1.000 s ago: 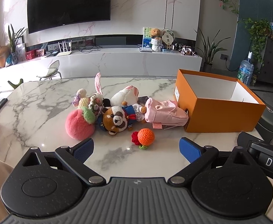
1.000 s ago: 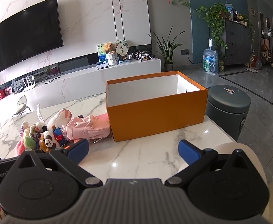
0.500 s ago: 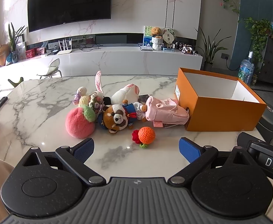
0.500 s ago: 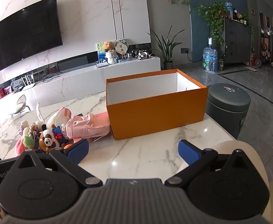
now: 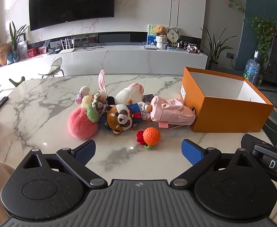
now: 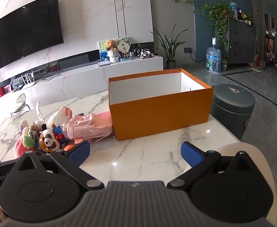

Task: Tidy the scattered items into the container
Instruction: 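Move both tools toward the pile of toys on the table, then grasp the orange crocheted ball with the left tool while the right tool approaches the pink backpack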

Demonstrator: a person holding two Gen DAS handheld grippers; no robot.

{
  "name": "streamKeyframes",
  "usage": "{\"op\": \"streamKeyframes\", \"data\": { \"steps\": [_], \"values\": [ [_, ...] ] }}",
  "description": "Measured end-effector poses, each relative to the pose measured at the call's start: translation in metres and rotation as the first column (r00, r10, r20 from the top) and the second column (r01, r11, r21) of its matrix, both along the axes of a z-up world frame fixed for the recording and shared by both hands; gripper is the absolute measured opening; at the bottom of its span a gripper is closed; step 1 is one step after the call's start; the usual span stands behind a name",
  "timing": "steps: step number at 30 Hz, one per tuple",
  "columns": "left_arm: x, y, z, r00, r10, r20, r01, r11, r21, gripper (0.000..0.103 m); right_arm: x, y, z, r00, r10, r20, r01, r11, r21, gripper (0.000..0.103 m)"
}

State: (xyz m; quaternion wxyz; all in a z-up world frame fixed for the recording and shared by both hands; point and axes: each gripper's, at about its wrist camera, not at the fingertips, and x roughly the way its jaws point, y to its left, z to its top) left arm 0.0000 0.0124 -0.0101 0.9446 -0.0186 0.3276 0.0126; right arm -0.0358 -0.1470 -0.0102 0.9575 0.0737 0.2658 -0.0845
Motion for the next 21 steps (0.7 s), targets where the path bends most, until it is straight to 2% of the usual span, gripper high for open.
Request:
{"op": "streamKeyframes", "data": {
  "steps": [14, 21],
  "values": [
    [0.013, 0.01, -0.009, 1.0, 0.017, -0.011, -0.017, 1.0, -0.002, 0.103, 0.014, 0.01, -0.01, 0.999, 0.02, -0.028, -0.021, 1.0, -0.005, 0.103],
    [0.022, 0.015, -0.016, 0.999, 0.035, -0.018, -0.035, 0.999, 0.032, 0.103, 0.026, 0.016, -0.016, 0.997, 0.061, -0.043, -0.062, 0.998, -0.003, 0.103]
  ]
}}
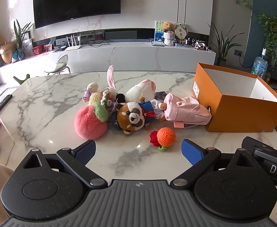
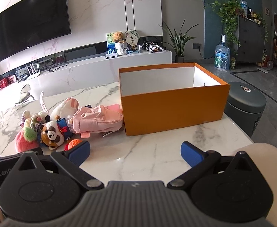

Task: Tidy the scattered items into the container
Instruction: 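Grasp the orange crocheted ball with the left tool while the right tool approaches the pink backpack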

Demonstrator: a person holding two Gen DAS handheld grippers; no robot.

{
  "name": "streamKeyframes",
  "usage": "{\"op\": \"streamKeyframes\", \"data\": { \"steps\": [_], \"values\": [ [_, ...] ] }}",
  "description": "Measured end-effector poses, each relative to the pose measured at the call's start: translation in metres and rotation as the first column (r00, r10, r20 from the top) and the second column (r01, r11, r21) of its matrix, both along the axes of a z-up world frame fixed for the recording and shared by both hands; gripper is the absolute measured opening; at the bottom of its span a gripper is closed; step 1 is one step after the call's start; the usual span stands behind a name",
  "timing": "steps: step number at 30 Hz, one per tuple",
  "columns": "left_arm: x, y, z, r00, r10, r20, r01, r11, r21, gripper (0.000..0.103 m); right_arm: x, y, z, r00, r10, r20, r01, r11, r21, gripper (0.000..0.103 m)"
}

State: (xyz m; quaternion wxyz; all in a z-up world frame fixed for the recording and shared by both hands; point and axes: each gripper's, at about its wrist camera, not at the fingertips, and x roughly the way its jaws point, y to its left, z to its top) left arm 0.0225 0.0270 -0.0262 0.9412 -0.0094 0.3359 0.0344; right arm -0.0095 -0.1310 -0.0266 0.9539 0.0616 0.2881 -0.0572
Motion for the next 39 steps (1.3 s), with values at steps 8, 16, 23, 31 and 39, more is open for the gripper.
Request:
{"op": "streamKeyframes", "data": {
  "steps": [8, 16, 23, 31, 39],
  "values": [
    [0.016, 0.006, -0.01, 1.0, -0.004, -0.019, 0.004, 1.0, 0.017, 0.103, 0.019, 0.003, -0.011, 0.998, 0.048, -0.045, -0.046, 0.998, 0.042, 0.099],
    [0.04, 0.012, -0.031, 0.994, -0.017, -0.105, 0.017, 1.0, -0.001, 0.1, 0.048, 0.017, -0.026, 0.986, 0.131, -0.105, -0.127, 0.991, 0.048, 0.075],
    [0.067, 0.013, -0.045, 0.985, -0.078, -0.154, 0.069, 0.996, -0.059, 0.07, 0.08, 0.028, -0.038, 0.97, 0.204, -0.135, -0.201, 0.979, 0.035, 0.06],
    [0.099, 0.002, -0.046, 0.976, -0.171, -0.134, 0.152, 0.979, -0.138, 0.061, 0.118, 0.025, -0.049, 0.962, 0.221, -0.162, -0.22, 0.975, 0.019, 0.036],
    [0.124, -0.011, -0.063, 0.961, -0.21, -0.178, 0.183, 0.97, -0.16, 0.061, 0.14, 0.011, -0.064, 0.965, 0.173, -0.2, -0.17, 0.985, 0.032, 0.032]
  ]
}}
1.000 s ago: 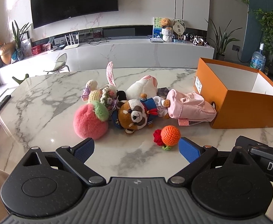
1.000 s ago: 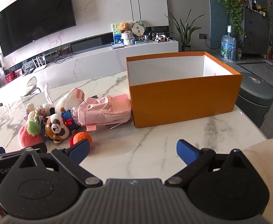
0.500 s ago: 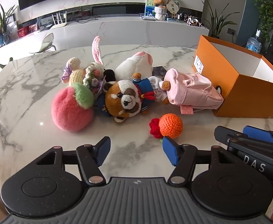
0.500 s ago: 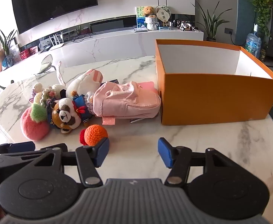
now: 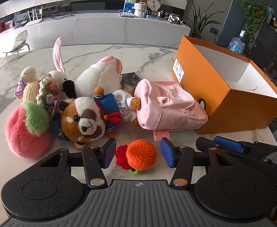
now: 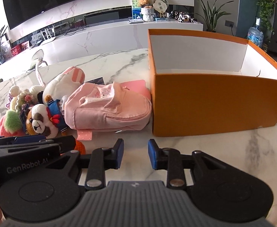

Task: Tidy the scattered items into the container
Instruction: 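Grasp the orange crocheted ball with the left tool while the right tool approaches the pink backpack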

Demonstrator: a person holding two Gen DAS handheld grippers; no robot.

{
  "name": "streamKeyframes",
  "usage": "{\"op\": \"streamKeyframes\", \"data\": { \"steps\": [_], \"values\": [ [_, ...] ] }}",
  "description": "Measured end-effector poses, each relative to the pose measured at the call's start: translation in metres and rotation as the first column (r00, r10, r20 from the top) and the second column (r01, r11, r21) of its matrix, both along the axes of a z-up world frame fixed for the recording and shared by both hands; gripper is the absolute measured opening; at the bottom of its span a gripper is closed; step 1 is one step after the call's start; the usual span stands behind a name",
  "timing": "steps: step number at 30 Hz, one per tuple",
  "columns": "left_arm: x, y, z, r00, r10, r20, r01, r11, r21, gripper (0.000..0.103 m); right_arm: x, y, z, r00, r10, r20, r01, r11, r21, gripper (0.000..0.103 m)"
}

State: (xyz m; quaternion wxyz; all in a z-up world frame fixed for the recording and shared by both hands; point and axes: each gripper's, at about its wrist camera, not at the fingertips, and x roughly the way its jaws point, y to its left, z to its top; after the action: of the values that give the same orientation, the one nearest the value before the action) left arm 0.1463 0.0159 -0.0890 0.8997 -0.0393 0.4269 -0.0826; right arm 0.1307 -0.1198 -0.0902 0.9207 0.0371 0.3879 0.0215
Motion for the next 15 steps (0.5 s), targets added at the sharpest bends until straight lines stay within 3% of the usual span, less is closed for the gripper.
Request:
{"op": "streamKeyframes", "data": {
  "steps": [9, 10, 15],
  "values": [
    [0.004, -0.002, -0.017, 0.999, 0.018, -0.036, -0.017, 1.0, 0.02, 0.063, 0.003, -0.007, -0.014, 0.999, -0.008, -0.036, 0.009, 0.999, 0.035, 0.033],
    [0.004, -0.001, -0.018, 0.999, 0.021, -0.039, -0.02, 1.0, 0.019, 0.058, 0.003, -0.007, -0.014, 0.999, -0.008, -0.033, 0.009, 0.999, 0.04, 0.033],
    [0.002, 0.001, -0.012, 0.999, 0.025, -0.026, -0.024, 0.999, 0.043, 0.052, 0.0, -0.003, -0.008, 1.0, 0.007, -0.005, -0.007, 0.999, 0.047, 0.034]
  ]
}}
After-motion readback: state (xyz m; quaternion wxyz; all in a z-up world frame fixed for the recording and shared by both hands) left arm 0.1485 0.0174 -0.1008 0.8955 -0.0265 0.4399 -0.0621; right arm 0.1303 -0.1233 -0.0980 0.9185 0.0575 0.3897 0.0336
